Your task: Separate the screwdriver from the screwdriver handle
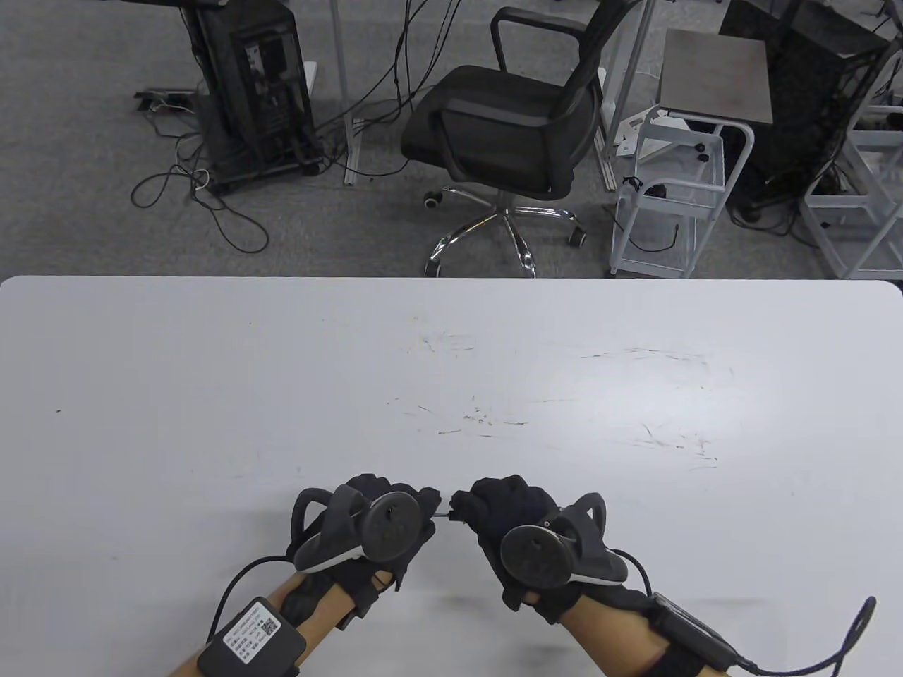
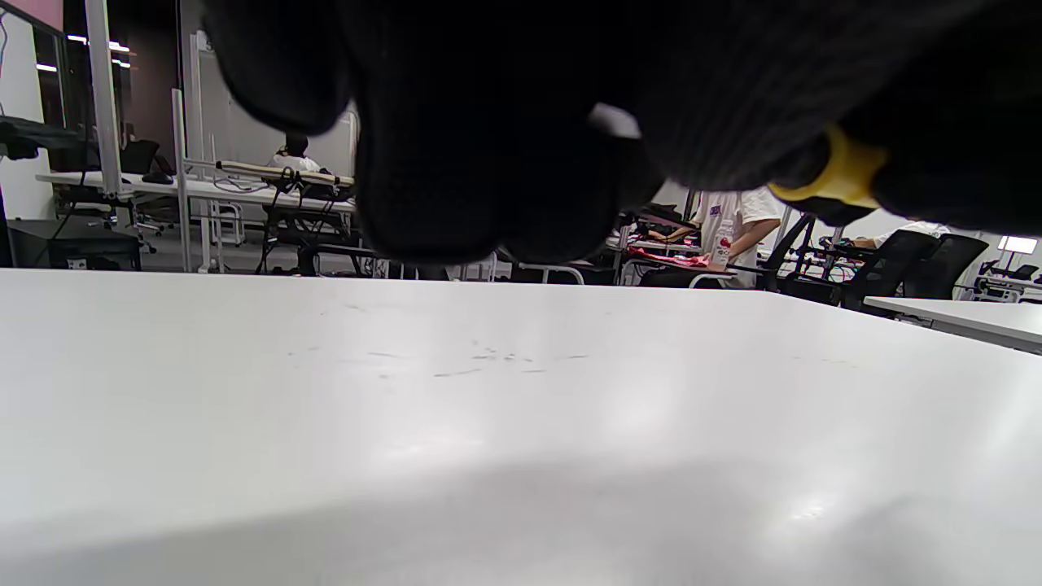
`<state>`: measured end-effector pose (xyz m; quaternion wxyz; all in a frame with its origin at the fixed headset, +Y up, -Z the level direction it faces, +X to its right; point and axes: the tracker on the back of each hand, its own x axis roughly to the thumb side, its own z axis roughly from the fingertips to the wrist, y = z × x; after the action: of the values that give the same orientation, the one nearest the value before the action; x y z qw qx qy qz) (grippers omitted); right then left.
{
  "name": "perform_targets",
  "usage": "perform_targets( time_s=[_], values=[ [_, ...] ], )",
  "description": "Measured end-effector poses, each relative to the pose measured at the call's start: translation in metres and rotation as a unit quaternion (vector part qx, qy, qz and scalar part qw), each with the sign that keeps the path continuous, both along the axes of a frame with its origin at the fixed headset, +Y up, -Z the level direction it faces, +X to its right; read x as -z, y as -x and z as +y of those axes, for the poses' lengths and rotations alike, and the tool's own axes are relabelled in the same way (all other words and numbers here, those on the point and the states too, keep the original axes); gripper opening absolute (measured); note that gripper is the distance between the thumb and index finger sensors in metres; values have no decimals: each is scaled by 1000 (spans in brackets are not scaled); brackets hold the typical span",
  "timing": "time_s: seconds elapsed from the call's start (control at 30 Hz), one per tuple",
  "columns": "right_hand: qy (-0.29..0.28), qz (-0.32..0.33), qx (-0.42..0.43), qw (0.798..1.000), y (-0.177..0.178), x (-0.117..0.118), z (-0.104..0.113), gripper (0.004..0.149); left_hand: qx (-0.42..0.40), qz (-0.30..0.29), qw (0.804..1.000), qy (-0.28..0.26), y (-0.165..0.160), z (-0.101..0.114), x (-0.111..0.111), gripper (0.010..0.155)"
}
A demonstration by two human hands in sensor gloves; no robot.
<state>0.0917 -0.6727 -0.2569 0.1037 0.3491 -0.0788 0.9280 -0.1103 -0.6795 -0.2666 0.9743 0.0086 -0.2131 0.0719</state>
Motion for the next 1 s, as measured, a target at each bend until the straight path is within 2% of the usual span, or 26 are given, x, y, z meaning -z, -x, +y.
perform_targets(
  time_s=[0.1, 0.27, 0.4, 0.7, 1.0],
  values=[
    [-12, 1, -10, 1000, 4, -2, -1, 53, 14, -3, 1000, 18, -2, -3, 1, 53],
    [-18, -1, -23, 1000, 9, -4, -4, 53, 21, -9, 1000, 12, -6, -9, 1, 52],
    [-31, 13, -20, 999, 11, -7, -3, 52, 18, -14, 1000, 11, -7, -10, 1, 45],
    [-17, -23, -41, 999, 9, -5, -4, 53, -5, -31, 999, -19, -9, -8, -3, 45],
    [-9, -18, -26, 999, 8, -3, -1, 52, -20, -24, 999, -15, -5, -1, -3, 42]
  ],
)
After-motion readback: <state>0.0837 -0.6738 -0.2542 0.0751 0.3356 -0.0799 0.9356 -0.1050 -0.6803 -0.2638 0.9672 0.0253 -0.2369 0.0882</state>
